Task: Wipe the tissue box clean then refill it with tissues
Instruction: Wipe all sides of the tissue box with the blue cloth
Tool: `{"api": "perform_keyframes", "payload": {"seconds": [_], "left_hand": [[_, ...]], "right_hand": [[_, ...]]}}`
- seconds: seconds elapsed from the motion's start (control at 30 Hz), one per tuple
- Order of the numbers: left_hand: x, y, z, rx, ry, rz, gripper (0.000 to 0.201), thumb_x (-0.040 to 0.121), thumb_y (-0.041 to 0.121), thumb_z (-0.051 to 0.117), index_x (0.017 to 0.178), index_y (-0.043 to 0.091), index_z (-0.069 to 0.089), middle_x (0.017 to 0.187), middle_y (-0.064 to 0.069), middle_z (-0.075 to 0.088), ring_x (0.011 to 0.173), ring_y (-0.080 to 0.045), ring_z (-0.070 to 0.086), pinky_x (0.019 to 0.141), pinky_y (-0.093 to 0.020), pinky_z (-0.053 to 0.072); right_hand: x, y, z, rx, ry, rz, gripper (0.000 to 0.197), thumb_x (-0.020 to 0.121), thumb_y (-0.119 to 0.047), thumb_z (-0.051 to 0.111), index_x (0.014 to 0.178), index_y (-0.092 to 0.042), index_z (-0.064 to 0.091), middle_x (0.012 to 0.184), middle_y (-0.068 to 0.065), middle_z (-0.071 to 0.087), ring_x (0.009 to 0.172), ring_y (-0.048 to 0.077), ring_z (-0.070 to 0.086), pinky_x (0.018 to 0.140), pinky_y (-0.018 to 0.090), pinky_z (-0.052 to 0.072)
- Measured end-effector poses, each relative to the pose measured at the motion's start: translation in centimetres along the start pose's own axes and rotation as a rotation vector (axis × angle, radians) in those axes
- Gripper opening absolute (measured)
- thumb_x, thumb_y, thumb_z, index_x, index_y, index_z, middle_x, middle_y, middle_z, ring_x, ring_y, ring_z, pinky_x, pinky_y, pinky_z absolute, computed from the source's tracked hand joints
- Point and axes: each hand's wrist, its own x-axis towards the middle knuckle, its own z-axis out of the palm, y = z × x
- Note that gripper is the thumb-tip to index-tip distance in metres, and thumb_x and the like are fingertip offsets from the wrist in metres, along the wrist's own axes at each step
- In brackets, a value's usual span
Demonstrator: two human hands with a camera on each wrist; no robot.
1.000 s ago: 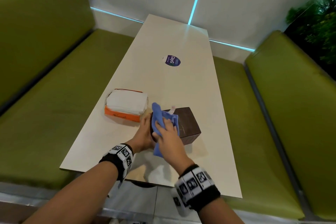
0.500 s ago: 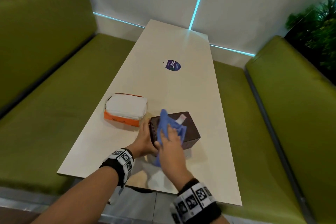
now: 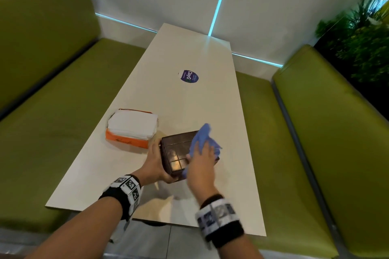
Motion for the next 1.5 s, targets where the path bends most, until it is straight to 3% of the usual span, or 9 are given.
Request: {"api": "perform_keyframes", "payload": {"seconds": [0.13,0.27,0.37,0.57,0.77,0.93,1.03,1.2,1.5], "left_hand": [[0.0,-0.2,-0.2,0.002,0.0,0.047,0.102,0.061,0.057,0.063,0.141,0.035,0.002,0.15,-0.015,0.015,0.141,-0.023,0.019,0.119,-0.042,0.02],[0.1,-0.5,-0.5,0.072,-0.03,0.059,0.143,0.038,0.053,0.083,0.15,0.011,0.005,0.151,-0.017,0.019,0.14,-0.028,0.023,0.118,-0.047,0.023],[0.1,-0.5,-0.2,0.039,-0.047,0.021,0.147,0.027,0.049,0.088,0.147,0.022,0.008,0.145,-0.01,0.022,0.136,-0.03,0.031,0.115,-0.044,0.031],[0.1,-0.9,0.5,0.029,-0.001,0.089,0.148,0.027,0.048,0.086,0.147,0.007,0.009,0.138,0.001,0.017,0.13,-0.016,0.026,0.11,-0.025,0.023],[-0.2,-0.1,0.4,0.025,0.005,0.118,0.15,0.027,0.052,0.082,0.148,0.003,0.007,0.136,0.006,0.01,0.123,0.004,0.014,0.105,-0.007,0.011],[-0.1,-0.4,0.1,0.03,-0.027,0.063,0.151,0.026,0.05,0.082,0.148,0.006,0.006,0.141,-0.002,0.014,0.132,-0.009,0.017,0.111,-0.021,0.016],[0.0,-0.6,-0.2,0.029,-0.046,0.036,0.153,0.026,0.049,0.084,0.149,0.008,0.003,0.146,-0.008,0.015,0.132,-0.012,0.019,0.113,-0.025,0.02],[0.4,-1.0,-0.4,0.016,-0.081,-0.011,0.156,0.026,0.048,0.086,0.15,0.01,0.001,0.147,-0.009,0.015,0.137,-0.019,0.022,0.116,-0.031,0.021],[1.0,-1.4,-0.9,0.046,-0.128,-0.006,0.153,0.028,0.047,0.088,0.15,0.011,0.003,0.146,-0.008,0.015,0.139,-0.025,0.022,0.12,-0.042,0.023]], "right_hand": [[-0.8,-5.6,1.8,0.089,-0.119,-0.084,0.058,0.101,-0.034,0.034,0.154,-0.017,0.015,0.163,0.008,0.003,0.15,0.031,-0.006,0.119,0.045,-0.008],[3.3,-3.2,0.5,0.033,-0.101,-0.06,0.058,0.103,-0.036,0.031,0.154,-0.028,0.005,0.163,0.006,0.001,0.15,0.031,-0.006,0.117,0.061,-0.003],[5.9,-0.8,-0.4,-0.015,-0.014,0.069,0.056,0.104,-0.036,0.03,0.154,-0.024,0.009,0.159,0.013,0.014,0.146,0.04,0.009,0.113,0.068,0.009],[8.6,1.6,-1.6,-0.011,0.028,0.147,0.043,0.097,-0.025,0.049,0.136,-0.011,0.04,0.133,0.019,0.046,0.111,0.033,0.056,0.088,0.039,0.048],[10.6,4.3,-2.1,0.08,0.014,-0.008,0.036,0.103,-0.032,0.031,0.13,-0.021,0.054,0.124,0.011,0.059,0.108,0.03,0.057,0.082,0.033,0.043],[10.9,6.5,-3.5,0.096,0.076,-0.105,0.032,0.102,-0.032,0.039,0.122,-0.016,0.058,0.112,0.014,0.061,0.095,0.032,0.06,0.076,0.035,0.045],[10.8,8.8,-4.1,0.153,0.204,0.035,0.03,0.101,-0.035,0.041,0.123,-0.02,0.055,0.107,0.013,0.052,0.087,0.032,0.058,0.068,0.031,0.037],[9.9,12.6,-2.3,0.077,0.16,0.034,0.04,0.1,-0.04,0.041,0.138,-0.031,0.047,0.12,0.012,0.043,0.104,0.03,0.052,0.084,0.038,0.049],[6.3,13.0,1.6,-0.268,-0.071,0.042,0.053,0.099,-0.046,0.034,0.15,-0.041,0.018,0.158,0.008,0.016,0.134,0.034,0.032,0.104,0.046,0.034]]}}
